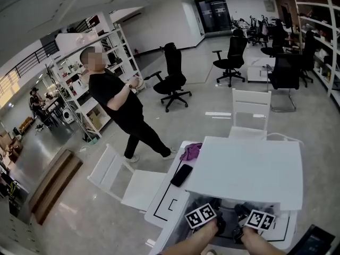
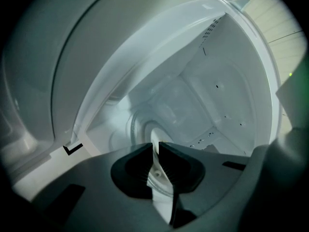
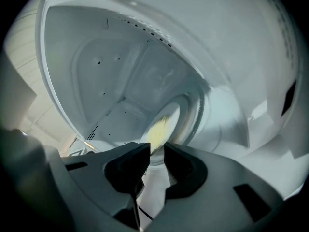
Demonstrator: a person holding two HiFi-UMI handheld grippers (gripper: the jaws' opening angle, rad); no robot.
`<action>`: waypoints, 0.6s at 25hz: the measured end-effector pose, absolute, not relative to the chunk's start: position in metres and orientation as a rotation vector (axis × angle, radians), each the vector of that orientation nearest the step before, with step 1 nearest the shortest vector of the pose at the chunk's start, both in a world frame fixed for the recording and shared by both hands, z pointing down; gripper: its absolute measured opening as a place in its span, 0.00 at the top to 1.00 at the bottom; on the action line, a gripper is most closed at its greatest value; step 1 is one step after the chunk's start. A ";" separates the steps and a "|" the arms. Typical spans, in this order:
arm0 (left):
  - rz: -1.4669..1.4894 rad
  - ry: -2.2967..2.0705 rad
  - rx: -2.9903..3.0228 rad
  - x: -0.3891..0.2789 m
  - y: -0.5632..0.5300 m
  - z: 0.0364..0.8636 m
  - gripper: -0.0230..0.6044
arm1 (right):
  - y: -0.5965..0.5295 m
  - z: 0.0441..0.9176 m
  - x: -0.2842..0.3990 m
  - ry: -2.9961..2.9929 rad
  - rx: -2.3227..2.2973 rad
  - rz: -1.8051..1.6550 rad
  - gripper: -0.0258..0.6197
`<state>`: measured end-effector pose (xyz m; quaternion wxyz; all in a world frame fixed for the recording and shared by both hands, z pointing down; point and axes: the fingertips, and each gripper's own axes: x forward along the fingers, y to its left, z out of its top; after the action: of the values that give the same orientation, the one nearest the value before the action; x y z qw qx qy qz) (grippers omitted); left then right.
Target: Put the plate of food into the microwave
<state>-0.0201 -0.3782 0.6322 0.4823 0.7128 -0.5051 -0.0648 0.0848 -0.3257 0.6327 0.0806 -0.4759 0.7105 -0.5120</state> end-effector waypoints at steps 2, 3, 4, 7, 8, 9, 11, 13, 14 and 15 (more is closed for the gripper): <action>-0.157 -1.232 1.734 -0.020 -0.378 0.632 0.90 | -0.324 0.633 0.083 2.172 -1.425 -1.521 0.86; -0.157 -1.232 1.733 -0.020 -0.378 0.633 0.90 | -0.324 0.633 0.083 2.198 -1.426 -1.512 0.85; -0.157 -1.232 1.732 -0.019 -0.379 0.633 0.90 | -0.324 0.633 0.083 2.227 -1.425 -1.501 0.85; -0.159 -1.232 1.732 -0.021 -0.380 0.633 0.90 | -0.325 0.631 0.078 2.312 -1.411 -1.476 0.80; -0.160 -1.232 1.732 -0.022 -0.380 0.632 0.90 | -0.324 0.629 0.077 2.337 -1.410 -1.469 0.79; -0.163 -1.232 1.731 -0.022 -0.380 0.631 0.90 | -0.323 0.628 0.075 2.365 -1.415 -1.461 0.78; -0.168 -1.231 1.728 -0.022 -0.379 0.631 0.90 | -0.322 0.628 0.074 2.433 -1.433 -1.434 0.77; -0.173 -1.229 1.725 -0.021 -0.379 0.631 0.90 | -0.321 0.629 0.074 2.504 -1.453 -1.395 0.77; -0.175 -1.228 1.725 -0.021 -0.379 0.631 0.90 | -0.321 0.630 0.074 2.532 -1.461 -1.376 0.77; -0.176 -1.228 1.726 -0.020 -0.379 0.632 0.90 | -0.321 0.631 0.074 2.555 -1.467 -1.359 0.77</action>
<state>-0.0205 -0.3793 0.6318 0.4866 0.7094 -0.5047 -0.0724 0.0743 -0.3208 0.6311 -0.0515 -0.4517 0.7863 -0.4184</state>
